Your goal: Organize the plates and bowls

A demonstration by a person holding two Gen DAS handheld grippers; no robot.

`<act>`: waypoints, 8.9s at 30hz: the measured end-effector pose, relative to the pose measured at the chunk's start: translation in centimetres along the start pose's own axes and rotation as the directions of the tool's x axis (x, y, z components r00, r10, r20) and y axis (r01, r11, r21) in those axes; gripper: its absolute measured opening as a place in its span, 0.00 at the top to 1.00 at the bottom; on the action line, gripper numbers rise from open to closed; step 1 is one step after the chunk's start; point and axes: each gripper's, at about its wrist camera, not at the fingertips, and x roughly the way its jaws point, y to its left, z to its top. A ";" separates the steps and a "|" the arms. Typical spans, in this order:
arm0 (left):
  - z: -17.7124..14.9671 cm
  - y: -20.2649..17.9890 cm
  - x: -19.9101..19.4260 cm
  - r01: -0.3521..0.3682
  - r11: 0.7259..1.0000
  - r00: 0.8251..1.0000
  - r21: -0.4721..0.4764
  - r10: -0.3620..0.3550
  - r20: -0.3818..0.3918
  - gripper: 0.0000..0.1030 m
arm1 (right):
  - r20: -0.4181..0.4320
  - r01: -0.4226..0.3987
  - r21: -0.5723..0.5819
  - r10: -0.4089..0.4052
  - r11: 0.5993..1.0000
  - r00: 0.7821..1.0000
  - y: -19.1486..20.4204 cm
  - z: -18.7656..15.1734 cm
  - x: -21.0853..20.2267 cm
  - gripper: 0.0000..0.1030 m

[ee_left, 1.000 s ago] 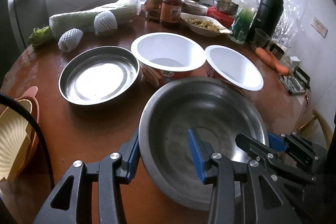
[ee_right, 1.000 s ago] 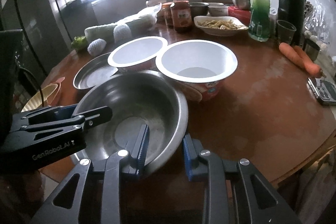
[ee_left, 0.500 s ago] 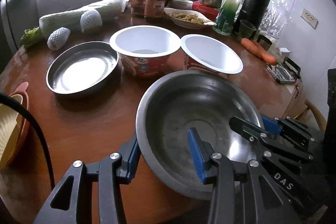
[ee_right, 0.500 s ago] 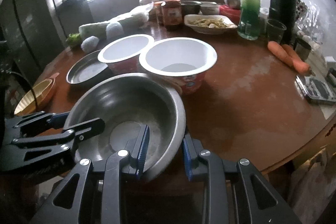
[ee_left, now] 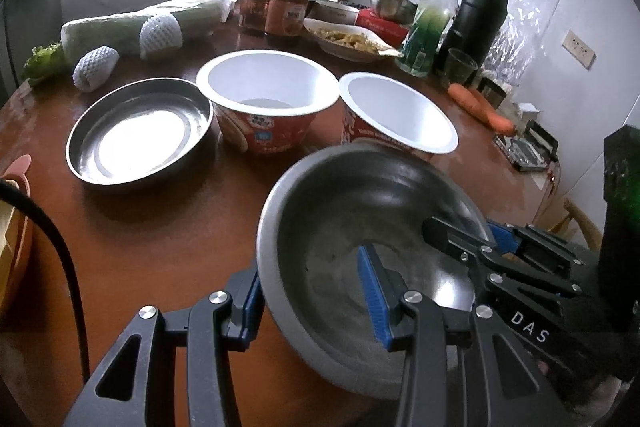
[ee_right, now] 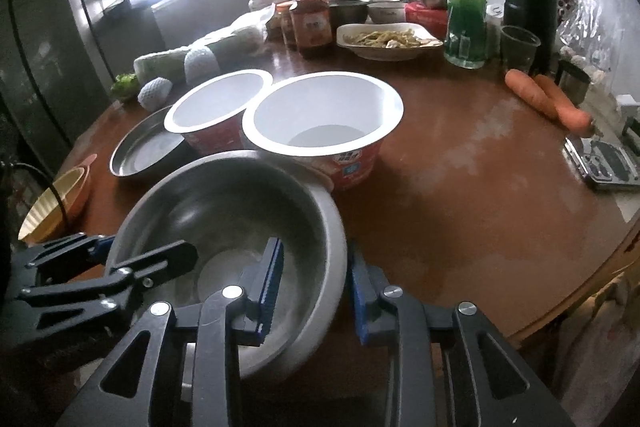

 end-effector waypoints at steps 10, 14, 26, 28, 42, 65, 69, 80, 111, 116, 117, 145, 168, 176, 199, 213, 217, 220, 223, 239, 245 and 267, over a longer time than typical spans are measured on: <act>0.4 1.8 -0.8 0.006 0.999 0.999 -0.050 -0.004 0.033 0.58 | 0.015 -0.022 0.037 0.021 0.999 1.000 -0.4 0.2 -0.1 0.66; 0.5 2.4 -1.1 0.006 0.998 0.999 -0.064 -0.003 0.044 0.58 | 0.022 -0.007 0.042 0.006 0.999 1.000 -0.7 0.5 -0.2 0.66; 1.3 4.5 -1.5 -0.002 0.994 0.998 -0.111 0.008 0.056 0.57 | 0.048 0.014 0.048 -0.017 0.999 0.999 -1.1 1.8 -0.4 0.65; 1.4 4.8 -1.7 0.000 0.992 0.999 -0.124 0.006 0.052 0.57 | 0.065 0.007 0.022 -0.008 1.000 0.998 -0.4 2.6 -0.8 0.65; 4.8 4.2 -3.6 0.011 0.992 0.997 -0.122 -0.001 0.082 0.57 | 0.082 0.000 0.038 -0.004 0.999 0.997 -0.3 6.2 -1.3 0.65; 10.0 -3.2 3.4 0.042 0.997 0.996 -0.067 -0.047 -0.082 0.57 | -0.030 -0.008 0.049 0.009 0.999 1.000 -5.5 8.8 2.6 0.64; 10.4 -3.5 4.1 0.058 0.995 0.993 -0.078 -0.066 -0.099 0.57 | -0.049 -0.033 0.046 0.035 0.998 0.998 -5.6 8.9 3.3 0.64; 11.2 -3.7 4.9 0.069 0.993 0.990 -0.099 -0.080 -0.116 0.57 | -0.066 -0.011 -0.016 0.010 1.000 0.998 -5.1 9.4 4.0 0.76; 10.2 -2.7 -4.9 0.027 0.997 0.998 -0.074 -0.022 0.064 0.57 | 0.081 -0.087 -0.108 0.096 0.990 0.992 0.2 10.5 -3.6 0.76; 9.0 -2.4 -6.0 0.019 0.997 0.998 -0.078 -0.014 0.069 0.57 | 0.079 -0.103 -0.125 0.113 0.987 0.990 1.3 9.6 -4.4 0.76; 8.8 -2.4 -6.1 0.017 0.997 0.997 -0.077 -0.012 0.072 0.57 | 0.079 -0.105 -0.128 0.116 0.986 0.990 1.4 9.4 -4.5 0.76; 1.5 -0.9 -5.1 -0.022 0.996 1.000 -0.084 0.022 -0.006 0.57 | -0.015 -0.087 -0.186 0.086 0.979 0.996 4.1 2.1 -3.3 0.75; 1.8 -1.4 -3.1 -0.039 0.997 0.999 -0.063 0.036 -0.039 0.57 | -0.055 -0.040 -0.214 0.029 0.976 0.998 3.9 1.8 -2.2 0.74; 1.7 -1.3 -3.1 -0.039 0.997 0.999 -0.063 0.037 -0.039 0.57 | -0.059 -0.033 -0.215 0.021 0.976 0.998 4.0 1.8 -2.0 0.74; 1.9 -0.2 -4.5 -0.028 0.996 1.000 -0.080 0.029 0.005 0.56 | -0.029 0.013 -0.173 -0.018 0.985 0.999 2.6 2.5 -3.0 0.67; 4.2 2.9 -5.0 -0.061 0.985 0.997 -0.160 0.069 0.043 0.54 | -0.023 0.009 -0.165 -0.013 0.986 1.000 2.2 5.6 -2.2 0.62; 5.0 3.6 -4.8 -0.065 0.982 0.996 -0.177 0.075 0.049 0.54 | -0.004 0.017 -0.156 -0.017 0.988 1.000 1.8 6.7 -2.2 0.62; 5.4 3.9 -4.3 -0.068 0.980 0.996 -0.185 0.078 0.047 0.54 | -0.004 0.036 -0.141 -0.037 0.989 0.999 1.2 7.2 -1.6 0.62; 5.7 4.0 -3.8 -0.068 0.981 0.997 -0.183 0.076 0.035 0.54 | -0.030 0.034 -0.135 -0.038 0.990 0.999 0.9 7.4 -0.6 0.62; 7.7 5.1 -2.2 -0.061 0.980 0.997 -0.190 0.066 0.024 0.54 | -0.051 0.002 -0.146 -0.009 0.989 0.999 1.7 9.2 1.0 0.62; 8.4 5.5 -1.9 -0.059 0.979 0.997 -0.198 0.065 0.028 0.54 | -0.034 -0.013 -0.150 0.008 0.989 0.999 2.2 10.6 1.0 0.62; 11.0 7.2 2.6 -0.060 0.971 0.998 -0.233 0.054 -0.034 0.54 | -0.153 -0.125 -0.144 0.102 0.982 0.983 3.2 13.1 7.0 0.61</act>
